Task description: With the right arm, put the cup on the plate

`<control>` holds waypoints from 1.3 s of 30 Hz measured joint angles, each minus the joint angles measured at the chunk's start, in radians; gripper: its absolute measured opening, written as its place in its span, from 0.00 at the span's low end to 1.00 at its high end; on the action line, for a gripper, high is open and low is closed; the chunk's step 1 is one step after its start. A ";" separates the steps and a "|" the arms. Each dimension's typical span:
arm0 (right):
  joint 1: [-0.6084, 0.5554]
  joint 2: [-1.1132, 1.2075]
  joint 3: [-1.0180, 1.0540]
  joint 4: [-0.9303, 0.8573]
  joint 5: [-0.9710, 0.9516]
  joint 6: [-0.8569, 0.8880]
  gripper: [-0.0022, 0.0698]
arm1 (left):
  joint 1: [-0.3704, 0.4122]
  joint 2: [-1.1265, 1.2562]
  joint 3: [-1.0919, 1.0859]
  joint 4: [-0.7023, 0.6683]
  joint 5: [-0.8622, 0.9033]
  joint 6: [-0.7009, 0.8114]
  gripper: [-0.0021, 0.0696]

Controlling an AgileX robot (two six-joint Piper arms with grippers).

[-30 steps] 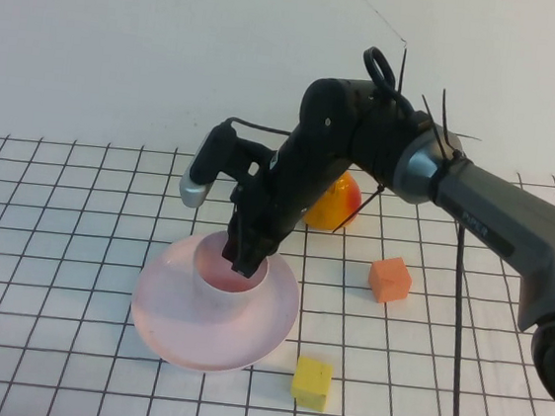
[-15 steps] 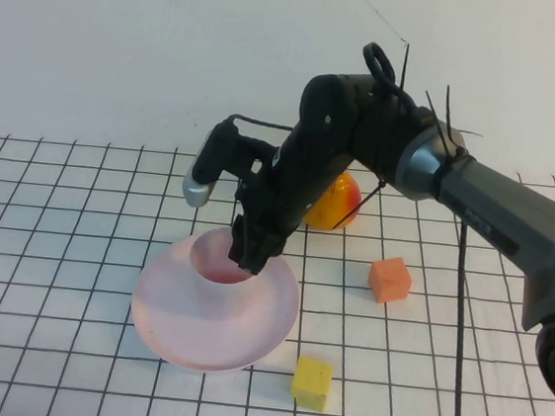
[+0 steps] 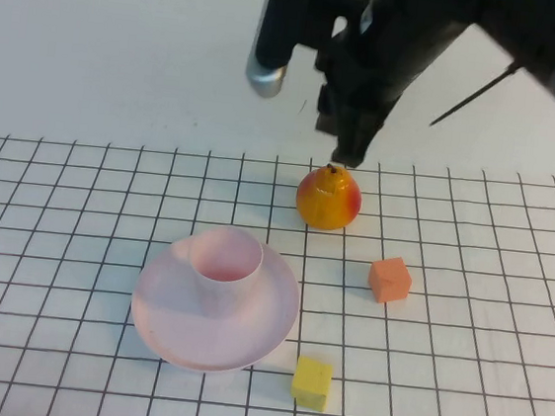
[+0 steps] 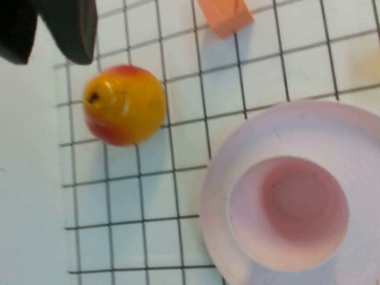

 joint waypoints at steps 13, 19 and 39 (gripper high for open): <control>0.000 -0.345 -0.001 -0.541 0.043 0.378 0.11 | 0.000 0.000 0.000 0.000 0.000 0.000 0.02; 0.000 -0.522 -0.001 -0.614 0.045 0.587 0.10 | 0.000 0.000 0.000 0.000 0.000 0.000 0.02; 0.000 -1.141 0.469 -0.410 0.045 0.720 0.10 | 0.000 0.000 0.000 0.000 0.000 0.000 0.02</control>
